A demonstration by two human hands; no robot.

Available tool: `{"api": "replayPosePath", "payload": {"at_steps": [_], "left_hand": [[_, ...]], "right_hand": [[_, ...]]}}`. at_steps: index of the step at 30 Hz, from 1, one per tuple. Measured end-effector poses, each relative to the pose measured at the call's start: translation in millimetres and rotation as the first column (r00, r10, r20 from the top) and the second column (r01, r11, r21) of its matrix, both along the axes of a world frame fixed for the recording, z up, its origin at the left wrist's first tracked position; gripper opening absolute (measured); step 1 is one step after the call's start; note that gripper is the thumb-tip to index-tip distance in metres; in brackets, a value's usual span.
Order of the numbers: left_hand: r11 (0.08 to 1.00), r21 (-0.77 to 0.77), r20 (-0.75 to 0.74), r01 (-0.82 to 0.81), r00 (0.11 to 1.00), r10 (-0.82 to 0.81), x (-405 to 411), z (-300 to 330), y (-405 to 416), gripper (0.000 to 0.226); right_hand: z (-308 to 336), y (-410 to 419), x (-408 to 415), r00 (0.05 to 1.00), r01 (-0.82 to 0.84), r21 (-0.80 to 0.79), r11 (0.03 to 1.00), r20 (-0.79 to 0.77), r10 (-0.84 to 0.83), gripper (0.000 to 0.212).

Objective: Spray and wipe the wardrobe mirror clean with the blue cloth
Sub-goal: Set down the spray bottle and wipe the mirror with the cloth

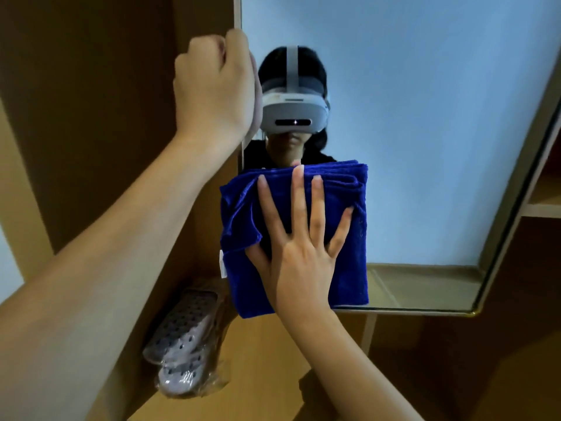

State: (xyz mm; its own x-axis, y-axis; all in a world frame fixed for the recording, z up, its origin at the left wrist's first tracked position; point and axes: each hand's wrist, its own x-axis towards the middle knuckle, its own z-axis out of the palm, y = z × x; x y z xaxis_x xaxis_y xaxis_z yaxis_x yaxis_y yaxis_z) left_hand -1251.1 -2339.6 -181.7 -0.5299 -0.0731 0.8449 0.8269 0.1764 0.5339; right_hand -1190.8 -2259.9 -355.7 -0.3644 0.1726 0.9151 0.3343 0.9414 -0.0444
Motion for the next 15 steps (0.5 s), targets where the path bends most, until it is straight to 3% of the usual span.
{"api": "replayPosePath", "payload": {"at_steps": [3, 9, 15], "left_hand": [[0.999, -0.004, -0.051, 0.052, 0.997, -0.052, 0.3, -15.9, -3.4, 0.041], [0.997, -0.077, -0.069, 0.003, 0.998, -0.009, 7.2, -51.8, -5.0, 0.030], [0.999, -0.042, -0.041, 0.012, 0.999, -0.014, 15.2, -61.8, 3.3, 0.034]], "right_hand": [[-6.9, 2.1, -1.0, 1.000, 0.007, 0.034, 0.999, -0.020, -0.007, 0.073], [-32.9, 8.8, 2.1, 0.999, 0.039, 0.058, 0.998, 0.018, -0.040, 0.072], [-52.0, 26.7, 12.4, 0.999, 0.044, 0.085, 0.995, 0.008, -0.045, 0.073]]}}
